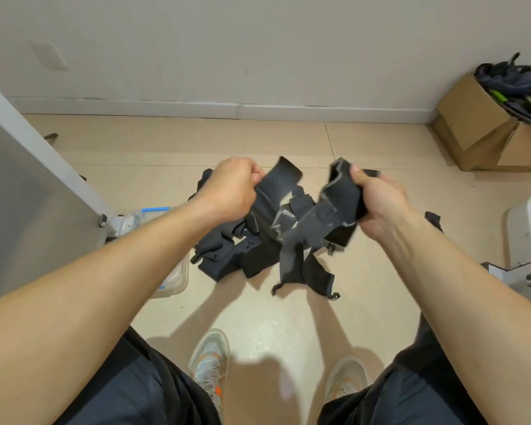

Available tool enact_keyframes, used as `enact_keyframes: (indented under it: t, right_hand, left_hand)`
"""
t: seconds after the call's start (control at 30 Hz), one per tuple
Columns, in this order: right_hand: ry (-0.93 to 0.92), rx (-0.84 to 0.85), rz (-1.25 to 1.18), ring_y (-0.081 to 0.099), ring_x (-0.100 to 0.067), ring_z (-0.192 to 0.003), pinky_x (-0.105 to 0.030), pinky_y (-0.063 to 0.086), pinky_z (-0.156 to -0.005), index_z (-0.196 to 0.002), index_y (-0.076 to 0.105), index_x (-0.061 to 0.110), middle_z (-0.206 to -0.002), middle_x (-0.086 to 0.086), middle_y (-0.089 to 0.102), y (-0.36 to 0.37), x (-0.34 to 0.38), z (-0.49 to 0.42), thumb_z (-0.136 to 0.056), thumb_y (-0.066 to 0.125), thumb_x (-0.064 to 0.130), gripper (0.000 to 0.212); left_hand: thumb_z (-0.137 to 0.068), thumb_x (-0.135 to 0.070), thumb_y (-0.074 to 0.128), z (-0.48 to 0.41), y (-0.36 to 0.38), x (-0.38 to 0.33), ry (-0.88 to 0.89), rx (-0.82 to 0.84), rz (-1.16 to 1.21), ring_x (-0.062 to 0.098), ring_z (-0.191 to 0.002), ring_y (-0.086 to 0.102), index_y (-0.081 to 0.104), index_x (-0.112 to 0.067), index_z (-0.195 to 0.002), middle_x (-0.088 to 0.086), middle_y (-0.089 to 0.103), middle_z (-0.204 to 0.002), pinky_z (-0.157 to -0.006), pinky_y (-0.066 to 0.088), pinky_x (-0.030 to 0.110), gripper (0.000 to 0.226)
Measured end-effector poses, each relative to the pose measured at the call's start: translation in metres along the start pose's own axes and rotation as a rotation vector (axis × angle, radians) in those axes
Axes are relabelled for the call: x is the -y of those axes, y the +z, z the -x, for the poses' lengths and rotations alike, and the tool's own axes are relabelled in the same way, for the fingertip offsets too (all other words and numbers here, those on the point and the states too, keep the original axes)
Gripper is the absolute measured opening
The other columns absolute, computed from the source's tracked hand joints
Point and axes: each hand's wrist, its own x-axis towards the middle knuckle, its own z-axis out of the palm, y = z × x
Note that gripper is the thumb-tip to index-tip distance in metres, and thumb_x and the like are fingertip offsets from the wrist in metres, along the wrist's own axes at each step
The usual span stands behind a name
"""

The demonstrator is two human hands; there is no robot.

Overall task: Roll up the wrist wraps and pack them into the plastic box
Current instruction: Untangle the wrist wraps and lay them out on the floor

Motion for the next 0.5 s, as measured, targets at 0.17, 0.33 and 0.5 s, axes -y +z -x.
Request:
enact_keyframes:
  t: [0.17, 0.33, 0.5]
  right_hand:
    - [-0.012, 0.136, 0.176, 0.074, -0.031, -0.086, -0.046, 0.064, -0.069, -0.120, 0.064, 0.004, -0.107, -0.018, 0.074, -0.001, -0.007, -0.003, -0.088, 0.078, 0.014, 0.037]
    - [-0.061, 0.203, 0.302, 0.073, -0.031, -0.083, -0.045, 0.061, -0.072, -0.113, 0.066, -0.003, -0.100, -0.018, 0.074, 0.019, -0.006, 0.007, -0.085, 0.073, 0.001, 0.028]
    - [-0.008, 0.120, 0.306, 0.076, -0.033, -0.082, -0.055, 0.062, -0.079, -0.117, 0.063, -0.005, -0.101, -0.022, 0.075, 0.015, -0.001, 0.010, -0.078, 0.082, 0.003, 0.045]
  left_hand:
    - [-0.110, -0.020, 0.040, -0.005, -0.008, 0.005, -0.124, 0.075, 0.570, 0.016, -0.077, 0.056, 0.062, -0.017, -0.087, 0.001, 0.063, -0.081, -0.077, 0.043, 0.035, 0.032]
    - [-0.110, -0.017, 0.039, -0.005, 0.001, -0.015, -0.120, 0.093, 0.795, 0.007, -0.067, 0.063, 0.066, -0.017, -0.095, -0.007, 0.069, -0.073, -0.062, 0.047, 0.021, 0.031]
    - [-0.108, -0.019, 0.045, 0.004, -0.001, -0.021, -0.078, 0.239, 1.076, 0.010, -0.072, 0.071, 0.070, -0.004, -0.099, 0.000, 0.075, -0.078, -0.070, 0.055, 0.020, 0.031]
